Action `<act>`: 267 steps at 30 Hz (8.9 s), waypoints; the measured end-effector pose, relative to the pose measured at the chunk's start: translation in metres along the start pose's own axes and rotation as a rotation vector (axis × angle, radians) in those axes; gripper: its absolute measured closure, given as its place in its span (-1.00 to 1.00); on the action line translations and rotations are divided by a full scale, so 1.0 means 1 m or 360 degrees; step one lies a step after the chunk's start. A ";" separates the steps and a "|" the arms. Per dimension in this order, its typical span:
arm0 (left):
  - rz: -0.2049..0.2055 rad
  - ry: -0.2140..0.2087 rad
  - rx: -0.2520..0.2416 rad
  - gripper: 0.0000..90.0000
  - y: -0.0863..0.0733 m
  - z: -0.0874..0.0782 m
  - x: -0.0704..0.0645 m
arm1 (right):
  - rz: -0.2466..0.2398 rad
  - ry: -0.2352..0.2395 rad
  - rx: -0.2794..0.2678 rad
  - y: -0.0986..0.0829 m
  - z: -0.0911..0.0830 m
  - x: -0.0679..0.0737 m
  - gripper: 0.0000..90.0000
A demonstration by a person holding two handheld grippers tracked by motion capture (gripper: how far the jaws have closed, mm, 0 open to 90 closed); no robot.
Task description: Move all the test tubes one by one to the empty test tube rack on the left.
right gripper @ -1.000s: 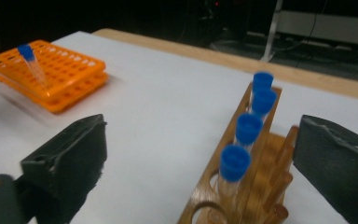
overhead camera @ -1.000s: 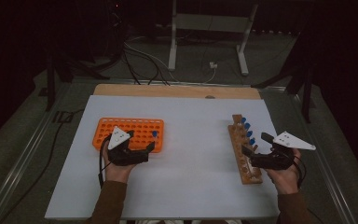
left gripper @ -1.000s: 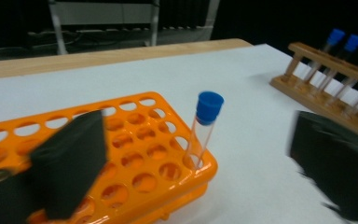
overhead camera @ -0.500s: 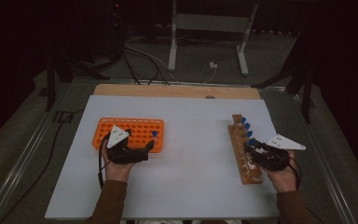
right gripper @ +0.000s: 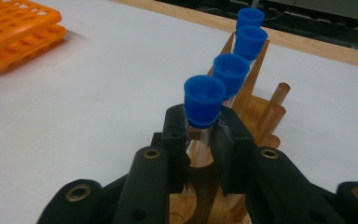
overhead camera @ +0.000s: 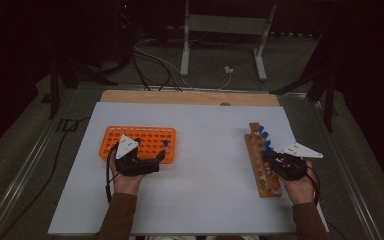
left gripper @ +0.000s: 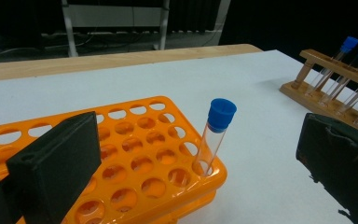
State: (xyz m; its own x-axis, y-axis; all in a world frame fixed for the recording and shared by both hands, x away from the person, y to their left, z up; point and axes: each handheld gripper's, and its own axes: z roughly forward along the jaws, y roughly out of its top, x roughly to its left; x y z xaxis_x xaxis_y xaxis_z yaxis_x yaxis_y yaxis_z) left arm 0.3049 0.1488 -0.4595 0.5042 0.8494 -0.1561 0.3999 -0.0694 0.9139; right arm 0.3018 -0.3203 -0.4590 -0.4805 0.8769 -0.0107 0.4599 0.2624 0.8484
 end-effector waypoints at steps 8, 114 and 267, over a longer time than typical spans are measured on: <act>0.0004 0.0002 -0.0013 -0.98 0.001 0.000 -0.002 | 0.0006 -0.0018 0.0000 0.001 0.000 0.000 0.72; 0.0338 -0.0503 0.0102 0.74 0.023 0.079 -0.119 | -0.0065 0.0467 -0.0095 0.078 0.016 0.089 -0.12; -0.0073 -0.0055 0.0139 -0.38 -0.017 0.014 0.009 | 0.0066 0.0155 -0.0193 0.044 -0.018 0.022 -0.95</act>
State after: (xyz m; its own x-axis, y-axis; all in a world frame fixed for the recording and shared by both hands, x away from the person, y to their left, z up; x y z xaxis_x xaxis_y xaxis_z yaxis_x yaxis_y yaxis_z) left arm 0.3139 0.1502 -0.4819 0.5096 0.8341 -0.2111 0.4875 -0.0777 0.8696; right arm 0.2982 -0.2969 -0.4128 -0.5361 0.8411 0.0718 0.3900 0.1713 0.9047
